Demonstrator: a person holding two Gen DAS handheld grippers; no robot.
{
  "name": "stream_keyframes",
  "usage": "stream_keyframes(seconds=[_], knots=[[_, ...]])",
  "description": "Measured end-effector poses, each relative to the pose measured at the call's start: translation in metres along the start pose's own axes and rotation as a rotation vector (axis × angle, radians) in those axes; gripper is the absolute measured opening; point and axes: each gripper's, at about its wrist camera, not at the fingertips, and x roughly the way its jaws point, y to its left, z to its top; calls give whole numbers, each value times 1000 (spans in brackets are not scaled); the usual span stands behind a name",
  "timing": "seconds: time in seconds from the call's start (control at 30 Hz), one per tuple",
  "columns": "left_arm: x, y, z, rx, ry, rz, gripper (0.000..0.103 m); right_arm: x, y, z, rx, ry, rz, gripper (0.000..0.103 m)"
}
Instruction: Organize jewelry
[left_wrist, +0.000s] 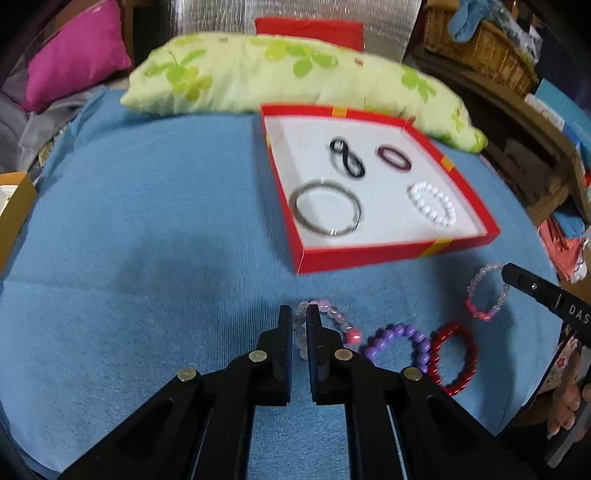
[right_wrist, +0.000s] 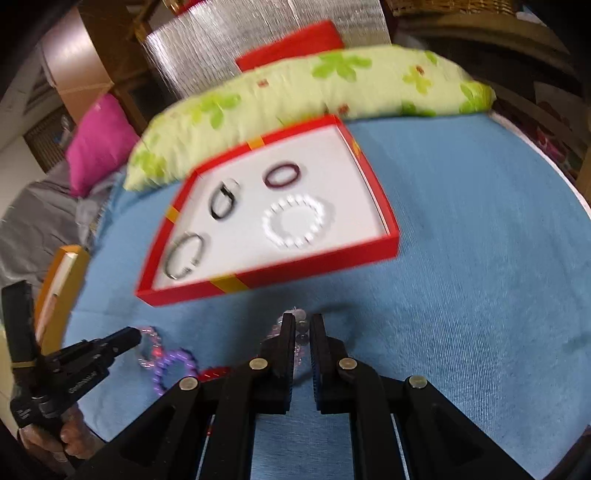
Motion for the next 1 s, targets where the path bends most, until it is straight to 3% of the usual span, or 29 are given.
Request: stream_keyframes(seconds=[0.3,0.53,0.77,1.0], knots=[[-37,-9,12,6,-138,-86,8,-30,9,8,11,-141,119,9],[-51,-16,23,17,-195,-124,8,-38,17,16,-2,-200,178,9],[-42,-20,51,9,-196,-170,8,-30,13,42,10,-228,200,9],[-14,-47,90,36,-174,-211,8,4,-14,87,117,-219,216,9]])
